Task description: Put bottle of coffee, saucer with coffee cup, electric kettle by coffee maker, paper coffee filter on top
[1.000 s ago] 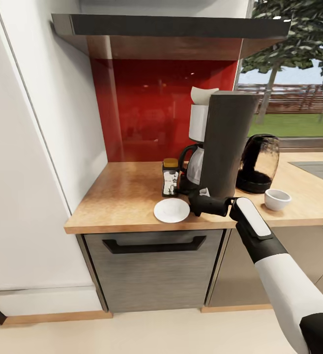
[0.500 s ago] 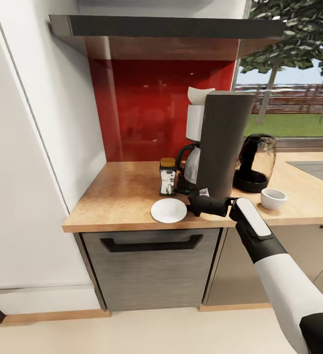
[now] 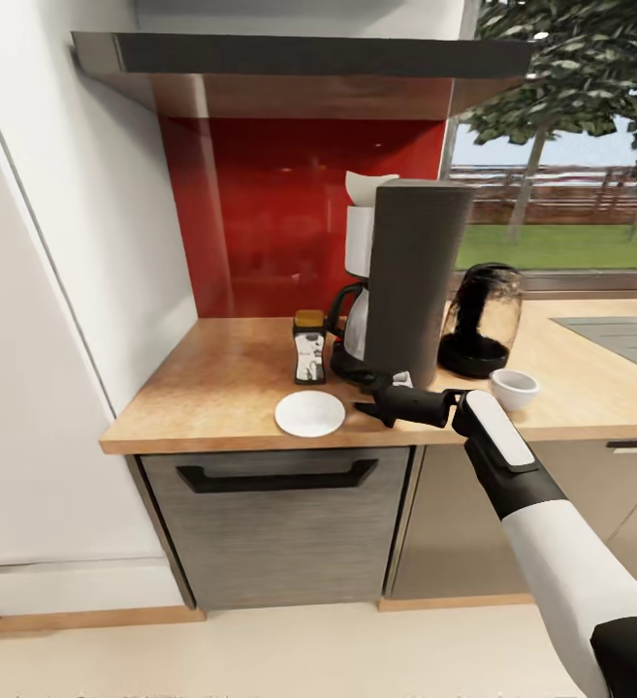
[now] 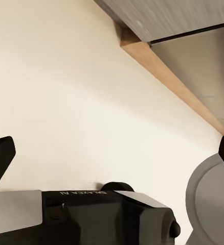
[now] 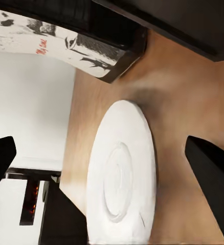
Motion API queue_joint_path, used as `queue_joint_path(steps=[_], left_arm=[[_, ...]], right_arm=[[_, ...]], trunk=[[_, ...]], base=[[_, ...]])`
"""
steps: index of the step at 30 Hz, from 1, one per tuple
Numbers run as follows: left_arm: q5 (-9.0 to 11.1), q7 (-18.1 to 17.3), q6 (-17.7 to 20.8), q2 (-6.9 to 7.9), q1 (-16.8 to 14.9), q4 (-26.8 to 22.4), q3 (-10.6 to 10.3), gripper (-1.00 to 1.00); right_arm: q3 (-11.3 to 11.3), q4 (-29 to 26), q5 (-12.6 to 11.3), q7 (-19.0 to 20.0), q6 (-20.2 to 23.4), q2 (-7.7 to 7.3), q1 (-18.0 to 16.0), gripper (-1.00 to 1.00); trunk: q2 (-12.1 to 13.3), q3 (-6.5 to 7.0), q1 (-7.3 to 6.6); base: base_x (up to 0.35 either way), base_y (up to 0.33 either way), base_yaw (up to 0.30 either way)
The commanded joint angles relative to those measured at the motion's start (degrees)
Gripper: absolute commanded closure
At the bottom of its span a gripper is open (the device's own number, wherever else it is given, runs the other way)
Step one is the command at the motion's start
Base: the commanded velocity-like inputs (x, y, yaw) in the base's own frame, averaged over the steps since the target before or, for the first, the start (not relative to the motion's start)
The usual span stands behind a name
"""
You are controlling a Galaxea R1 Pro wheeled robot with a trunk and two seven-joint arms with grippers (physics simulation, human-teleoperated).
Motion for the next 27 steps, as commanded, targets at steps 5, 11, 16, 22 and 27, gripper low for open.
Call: queue_joint_path(steps=[5,11,16,22,27], left_arm=[[0.4,-0.1,-0.3,0.02,0.0,0.0,-0.5,-1.0],[0.4,-0.1,-0.3,0.02,0.0,0.0,-0.5,-1.0],[0.4,-0.1,-0.3,0.02,0.0,0.0,-0.5,-1.0],[0.4,-0.1,-0.3,0.02,0.0,0.0,-0.6,-1.0],[0.4,-0.1,-0.3,0.02,0.0,0.0,-0.5,-1.0]], right_arm=[[0.2,0.4,1.9,-0.7,0.6,-0.08,0.0,-1.0],[0.3,0.2,1.8,-0.6,0.7,-0.08,0.0,-1.0],[0.5,-0.1,1.7,-0.3,1.0,-0.08,0.2,-1.0],[0.5,-3.4,1.7,0.6,1.3,-0.09,0.7,-1.0],[0.6,-10.7,1.9,6.6,3.5,-0.6,3.9,-1.0]], trunk=[[0.0,-0.07,-0.01],[0.0,-0.07,-0.01],[0.0,-0.07,-0.01],[0.0,-0.07,-0.01],[0.0,-0.07,-0.01]], base=[[-0.068,-0.069,0.0],[-0.123,-0.011,0.0],[-0.191,-0.002,0.0],[-0.067,0.0,0.0],[-0.011,0.0,0.0]])
